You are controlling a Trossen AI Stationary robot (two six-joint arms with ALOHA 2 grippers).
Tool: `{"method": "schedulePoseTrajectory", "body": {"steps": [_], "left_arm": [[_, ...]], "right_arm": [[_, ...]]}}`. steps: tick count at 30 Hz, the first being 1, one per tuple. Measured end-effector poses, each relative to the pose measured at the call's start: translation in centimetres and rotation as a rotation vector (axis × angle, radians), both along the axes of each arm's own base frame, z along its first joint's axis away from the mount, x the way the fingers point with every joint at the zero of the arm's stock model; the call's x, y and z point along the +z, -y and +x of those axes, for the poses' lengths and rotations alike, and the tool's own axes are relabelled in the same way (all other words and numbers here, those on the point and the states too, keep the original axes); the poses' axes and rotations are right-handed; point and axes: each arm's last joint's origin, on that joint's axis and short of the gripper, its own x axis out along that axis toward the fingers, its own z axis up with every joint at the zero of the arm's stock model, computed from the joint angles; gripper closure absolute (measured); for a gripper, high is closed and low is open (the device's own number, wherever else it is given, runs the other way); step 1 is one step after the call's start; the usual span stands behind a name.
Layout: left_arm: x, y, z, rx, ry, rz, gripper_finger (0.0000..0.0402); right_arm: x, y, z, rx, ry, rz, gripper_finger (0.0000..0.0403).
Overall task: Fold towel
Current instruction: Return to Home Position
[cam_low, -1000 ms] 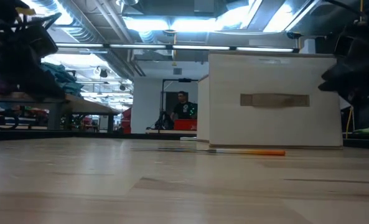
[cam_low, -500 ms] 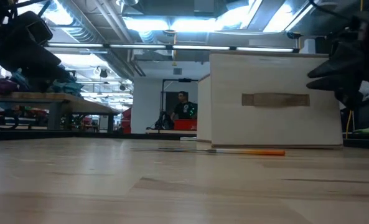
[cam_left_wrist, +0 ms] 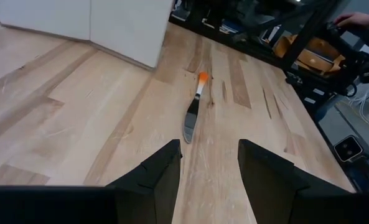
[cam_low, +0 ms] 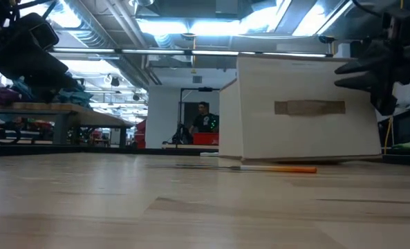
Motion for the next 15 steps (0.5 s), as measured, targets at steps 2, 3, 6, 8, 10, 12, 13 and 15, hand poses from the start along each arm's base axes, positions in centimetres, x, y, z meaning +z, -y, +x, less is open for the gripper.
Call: {"method": "schedulePoseTrajectory", "body": {"steps": [2, 3, 6, 8, 10, 12, 13, 15], "left_arm": [[-0.01, 0.0, 0.0, 0.0, 0.0, 0.0, 0.0249], [-0.01, 0.0, 0.0, 0.0, 0.0, 0.0, 0.0249], [-0.01, 0.0, 0.0, 0.001, 0.0, 0.0, 0.0249], [-0.01, 0.0, 0.0, 0.0, 0.0, 0.0, 0.0249], [-0.01, 0.0, 0.0, 0.0, -0.001, 0.0, 0.0249], [-0.01, 0.0, 0.0, 0.0, 0.0, 0.0, 0.0249], [-0.03, 0.0, 0.01, 0.0, -0.001, 0.0, 0.0249], [-0.02, 0.0, 0.01, 0.0, -0.001, 0.0, 0.0249]], "right_arm": [[0.23, 0.02, -0.2, 0.002, 0.032, 0.006, 0.0292], [0.34, 0.04, -0.31, 0.002, 0.047, 0.009, 0.0292], [0.58, 0.08, -0.52, 0.001, 0.082, 0.014, 0.0292], [0.57, 0.07, -0.5, 0.005, 0.082, 0.014, 0.0292], [0.58, 0.07, -0.5, 0.004, 0.083, 0.014, 0.0292], [0.57, 0.07, -0.5, 0.005, 0.081, 0.014, 0.0292], [0.57, 0.07, -0.5, 0.005, 0.081, 0.014, 0.0292], [0.56, 0.07, -0.5, 0.005, 0.081, 0.014, 0.0292]]}}
